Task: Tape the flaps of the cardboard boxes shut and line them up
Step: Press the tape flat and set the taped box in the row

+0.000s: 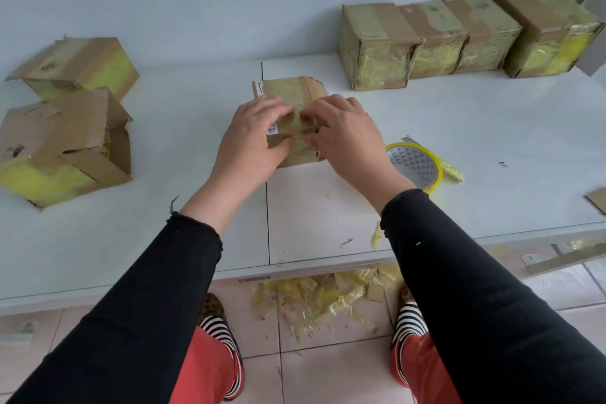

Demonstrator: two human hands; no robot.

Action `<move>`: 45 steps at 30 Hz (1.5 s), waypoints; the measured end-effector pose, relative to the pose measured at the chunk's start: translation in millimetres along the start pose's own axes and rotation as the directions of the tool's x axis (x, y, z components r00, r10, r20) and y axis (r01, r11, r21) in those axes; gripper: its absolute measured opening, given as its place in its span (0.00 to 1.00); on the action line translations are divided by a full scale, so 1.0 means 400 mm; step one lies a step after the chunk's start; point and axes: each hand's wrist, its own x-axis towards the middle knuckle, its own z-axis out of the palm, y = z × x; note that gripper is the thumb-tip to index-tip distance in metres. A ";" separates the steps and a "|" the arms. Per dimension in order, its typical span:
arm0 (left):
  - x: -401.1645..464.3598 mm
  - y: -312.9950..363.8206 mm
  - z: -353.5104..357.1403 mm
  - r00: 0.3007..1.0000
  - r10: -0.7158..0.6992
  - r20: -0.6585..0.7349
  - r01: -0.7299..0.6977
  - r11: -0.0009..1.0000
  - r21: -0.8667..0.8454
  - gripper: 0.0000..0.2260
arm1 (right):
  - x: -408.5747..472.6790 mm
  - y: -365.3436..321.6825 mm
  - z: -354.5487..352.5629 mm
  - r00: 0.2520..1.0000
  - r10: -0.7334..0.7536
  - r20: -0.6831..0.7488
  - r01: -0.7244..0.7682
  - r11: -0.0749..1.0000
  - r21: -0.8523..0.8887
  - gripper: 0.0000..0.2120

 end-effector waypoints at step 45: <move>-0.079 0.046 -0.028 0.965 -0.062 0.256 0.014 0.982 0.187 0.26 | -0.046 -0.058 0.000 0.966 -0.045 0.255 0.049 0.999 -0.009 0.24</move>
